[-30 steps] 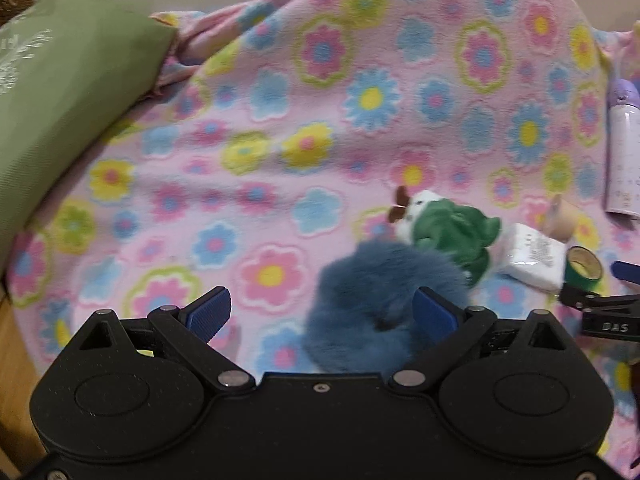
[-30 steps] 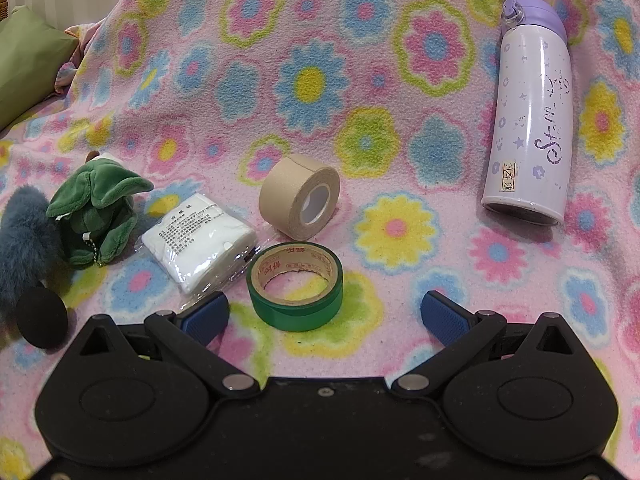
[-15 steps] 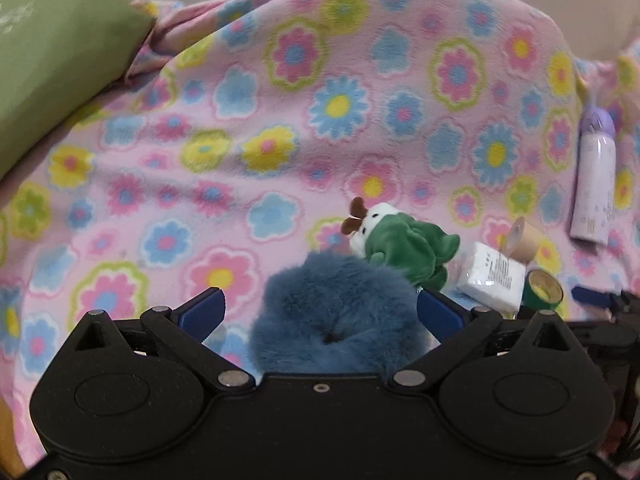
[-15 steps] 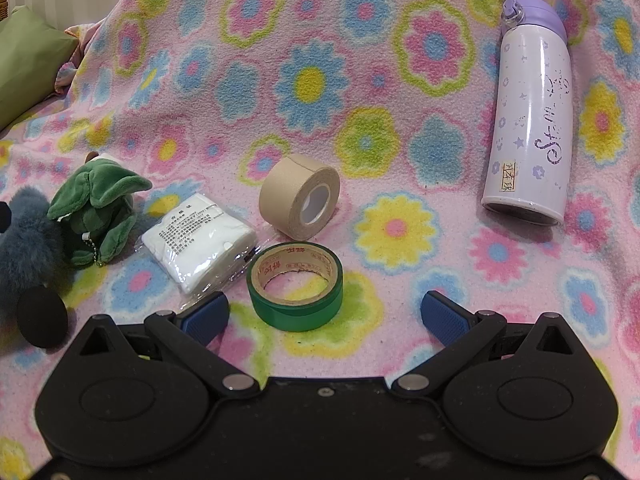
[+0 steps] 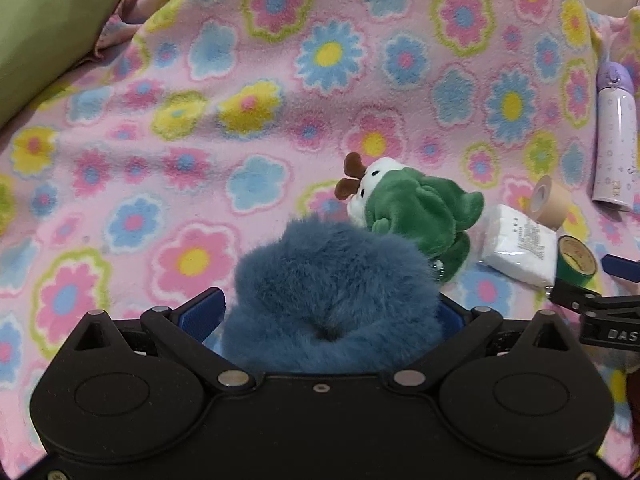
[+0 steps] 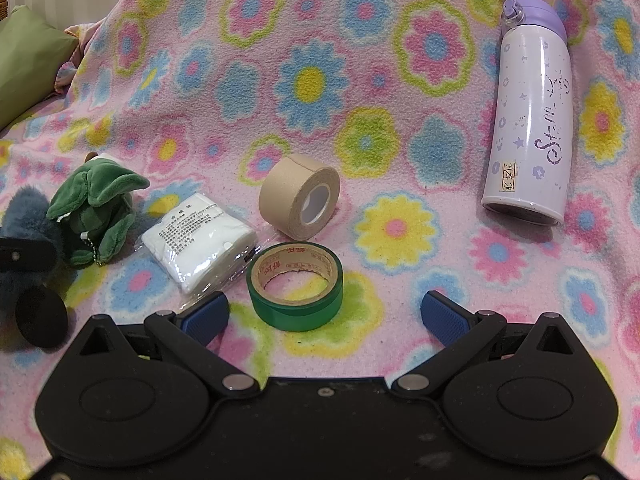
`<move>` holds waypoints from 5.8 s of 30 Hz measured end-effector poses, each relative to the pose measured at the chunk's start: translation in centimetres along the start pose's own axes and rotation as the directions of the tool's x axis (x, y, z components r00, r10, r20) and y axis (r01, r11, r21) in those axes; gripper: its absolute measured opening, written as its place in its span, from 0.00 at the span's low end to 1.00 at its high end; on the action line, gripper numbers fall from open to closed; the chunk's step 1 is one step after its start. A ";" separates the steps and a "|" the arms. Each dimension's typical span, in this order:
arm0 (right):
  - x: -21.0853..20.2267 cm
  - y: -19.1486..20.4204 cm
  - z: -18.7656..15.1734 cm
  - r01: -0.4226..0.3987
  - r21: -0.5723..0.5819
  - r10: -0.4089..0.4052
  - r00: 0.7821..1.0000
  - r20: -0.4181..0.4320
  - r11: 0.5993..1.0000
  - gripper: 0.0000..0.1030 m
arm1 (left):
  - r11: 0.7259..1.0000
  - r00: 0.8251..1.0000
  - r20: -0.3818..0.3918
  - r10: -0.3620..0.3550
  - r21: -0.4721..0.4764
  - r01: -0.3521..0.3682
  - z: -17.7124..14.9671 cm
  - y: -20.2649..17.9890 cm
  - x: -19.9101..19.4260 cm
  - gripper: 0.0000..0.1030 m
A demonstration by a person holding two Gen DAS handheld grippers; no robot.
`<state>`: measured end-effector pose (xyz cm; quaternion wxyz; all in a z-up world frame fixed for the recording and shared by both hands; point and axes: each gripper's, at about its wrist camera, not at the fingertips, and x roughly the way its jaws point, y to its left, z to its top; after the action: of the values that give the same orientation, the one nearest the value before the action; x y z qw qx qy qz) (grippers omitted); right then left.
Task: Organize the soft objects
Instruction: 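Lift the blue furry plush with the left gripper, then close the right gripper on the green tape roll, then carry the blue plush and green tape over the woven basket with both grippers, then open both grippers to drop the plush and tape into the basket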
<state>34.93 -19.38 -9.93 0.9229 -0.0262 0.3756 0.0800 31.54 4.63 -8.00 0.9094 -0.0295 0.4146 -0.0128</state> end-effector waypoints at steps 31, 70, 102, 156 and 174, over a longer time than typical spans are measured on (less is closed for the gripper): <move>0.2 0.3 0.1 0.018 -0.014 -0.018 1.000 -0.006 1.000 1.00 | 0.994 0.991 0.118 -0.058 0.098 0.046 -1.2 0.1 1.7 0.98; -8.9 -0.1 0.2 -0.044 0.183 0.039 0.999 0.028 0.982 0.46 | 0.998 0.981 0.192 -0.024 0.060 0.013 0.2 1.0 -5.7 0.62; -29.8 2.7 -9.7 -0.201 0.259 0.158 0.971 0.177 0.945 0.46 | 0.972 0.980 0.037 -0.196 0.137 0.189 -10.2 -5.0 -21.6 0.62; -28.1 5.6 -15.2 -0.044 0.309 0.051 0.999 -0.015 0.950 0.52 | 0.992 0.993 -0.075 -0.096 0.079 0.102 -17.0 -6.1 -20.3 0.73; -28.4 5.2 -15.2 -0.037 0.333 0.039 0.999 0.002 0.942 0.62 | 0.988 0.992 -0.027 -0.120 0.092 0.122 -16.8 -6.2 -21.2 0.91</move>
<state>3.58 -19.53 -0.98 0.9114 0.1372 0.3865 0.0331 4.95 -1.30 -2.60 0.9029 -0.0119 0.4207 -0.0874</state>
